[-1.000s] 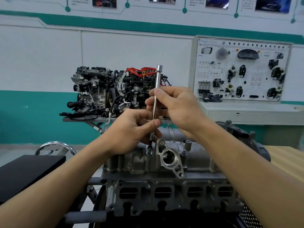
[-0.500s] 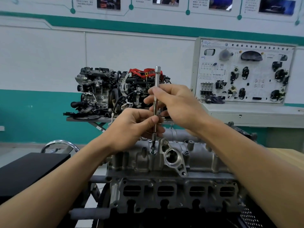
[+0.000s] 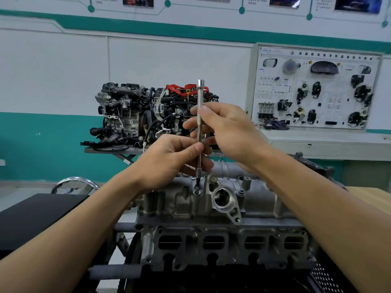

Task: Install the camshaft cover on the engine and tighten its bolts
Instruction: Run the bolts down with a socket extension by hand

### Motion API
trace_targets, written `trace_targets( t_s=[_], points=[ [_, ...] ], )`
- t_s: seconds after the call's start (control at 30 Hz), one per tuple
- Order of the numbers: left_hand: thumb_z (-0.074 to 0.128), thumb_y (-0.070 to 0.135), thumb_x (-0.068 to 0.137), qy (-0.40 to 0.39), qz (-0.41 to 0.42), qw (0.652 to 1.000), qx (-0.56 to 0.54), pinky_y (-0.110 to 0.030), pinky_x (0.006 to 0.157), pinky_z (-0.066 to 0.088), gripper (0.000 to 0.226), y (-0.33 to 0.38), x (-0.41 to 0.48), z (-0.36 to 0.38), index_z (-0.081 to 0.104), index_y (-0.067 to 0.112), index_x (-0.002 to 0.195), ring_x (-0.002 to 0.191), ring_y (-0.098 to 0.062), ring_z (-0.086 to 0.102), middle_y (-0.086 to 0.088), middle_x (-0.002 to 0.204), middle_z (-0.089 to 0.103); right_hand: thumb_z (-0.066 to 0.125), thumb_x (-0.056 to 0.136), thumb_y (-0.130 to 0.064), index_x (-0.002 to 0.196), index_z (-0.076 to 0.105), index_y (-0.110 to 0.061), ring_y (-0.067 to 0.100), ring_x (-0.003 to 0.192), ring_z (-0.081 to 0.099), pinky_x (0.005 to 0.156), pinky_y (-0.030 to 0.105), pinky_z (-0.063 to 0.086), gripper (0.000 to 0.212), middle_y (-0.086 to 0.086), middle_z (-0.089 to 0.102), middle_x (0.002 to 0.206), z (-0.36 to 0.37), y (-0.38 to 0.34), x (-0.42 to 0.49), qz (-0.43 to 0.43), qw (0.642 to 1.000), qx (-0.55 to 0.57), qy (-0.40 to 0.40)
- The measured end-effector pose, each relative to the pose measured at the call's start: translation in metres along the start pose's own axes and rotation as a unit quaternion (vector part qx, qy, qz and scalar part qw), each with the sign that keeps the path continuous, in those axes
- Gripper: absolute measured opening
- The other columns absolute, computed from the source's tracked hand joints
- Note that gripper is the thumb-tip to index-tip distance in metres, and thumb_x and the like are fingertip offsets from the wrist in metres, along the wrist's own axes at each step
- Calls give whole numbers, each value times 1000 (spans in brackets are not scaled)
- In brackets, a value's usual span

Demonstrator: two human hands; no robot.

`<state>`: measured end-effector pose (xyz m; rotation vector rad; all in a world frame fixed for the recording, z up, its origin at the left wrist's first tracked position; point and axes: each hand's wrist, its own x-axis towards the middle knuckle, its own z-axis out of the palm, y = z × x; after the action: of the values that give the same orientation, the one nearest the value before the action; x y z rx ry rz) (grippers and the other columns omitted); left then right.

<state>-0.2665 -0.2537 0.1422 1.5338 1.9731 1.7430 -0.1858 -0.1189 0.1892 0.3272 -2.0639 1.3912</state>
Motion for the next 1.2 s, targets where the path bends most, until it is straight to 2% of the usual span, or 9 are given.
trace_targets(
  t_s=[0.17, 0.3, 0.4, 0.53, 0.7, 0.8, 0.93, 1.03, 1.2],
  points=[
    [53, 37, 94, -11, -4, 1000, 7, -32, 76, 61, 38, 3, 1, 2, 70, 5, 107, 92, -24, 75, -12, 95, 77, 62, 97, -20, 82, 67, -16, 5, 58, 65, 49, 13, 47, 17, -1, 75, 71, -3, 1, -2, -19, 999, -11, 46],
    [68, 31, 83, 36, 12, 999, 8, -46, 83, 59, 32, 0, 1, 0, 70, 0, 90, 81, -27, 72, -18, 87, 76, 77, 85, -31, 78, 66, -18, 4, 61, 65, 58, 14, 49, 18, -1, 75, 71, -5, 1, -1, -31, 996, -25, 84],
    [67, 28, 85, 37, 15, 999, 14, -38, 80, 59, 27, -1, 1, -2, 73, 2, 89, 80, -25, 71, -17, 87, 76, 65, 94, -36, 83, 70, -22, 2, 64, 65, 52, 8, 45, 19, -5, 76, 79, -4, -1, -1, -23, 997, -34, 62],
    [59, 31, 87, 9, -3, 1000, -2, -29, 76, 59, 29, -1, 2, -3, 74, 8, 96, 82, -20, 72, -13, 89, 77, 49, 103, -28, 90, 69, -26, 6, 75, 69, 59, 11, 46, 24, -7, 77, 86, -5, -3, -2, -21, 998, -47, 23],
    [64, 39, 84, 3, 4, 1000, 7, -34, 80, 58, 43, 0, 2, -1, 71, -1, 99, 83, -20, 73, -15, 90, 77, 73, 90, -21, 79, 69, -20, 4, 65, 69, 61, 13, 51, 11, -2, 76, 72, -3, -2, -1, -57, 996, -30, 69],
    [70, 32, 80, 30, 19, 999, 7, -33, 77, 58, 42, -1, 1, -1, 68, -8, 90, 77, -21, 72, -15, 84, 76, 82, 80, -29, 75, 66, -19, 6, 60, 64, 64, 20, 54, 19, -4, 70, 64, -3, -2, 0, -58, 993, -31, 95],
    [63, 31, 85, 22, 16, 1000, 14, -30, 75, 57, 29, -1, 0, -3, 74, 5, 92, 80, -19, 70, -11, 86, 77, 67, 93, -32, 82, 70, -23, 5, 66, 63, 56, 11, 46, 15, -3, 75, 77, -3, -5, 0, -38, 997, -38, 58],
    [56, 31, 87, -7, -8, 1000, -15, -30, 77, 56, 31, 0, 1, -2, 73, 7, 99, 83, -19, 71, -10, 89, 77, 53, 101, -26, 82, 71, -25, 6, 75, 68, 57, 8, 45, 27, -6, 77, 86, -5, -7, 0, -37, 997, -64, 28],
    [58, 38, 86, -16, -8, 1000, -16, -29, 76, 57, 43, 1, 1, -2, 70, 1, 105, 84, -21, 73, -13, 90, 77, 72, 89, -19, 78, 69, -22, 4, 68, 70, 63, 13, 51, 12, -4, 76, 73, -6, -2, 0, -66, 995, -44, 61]
  ],
)
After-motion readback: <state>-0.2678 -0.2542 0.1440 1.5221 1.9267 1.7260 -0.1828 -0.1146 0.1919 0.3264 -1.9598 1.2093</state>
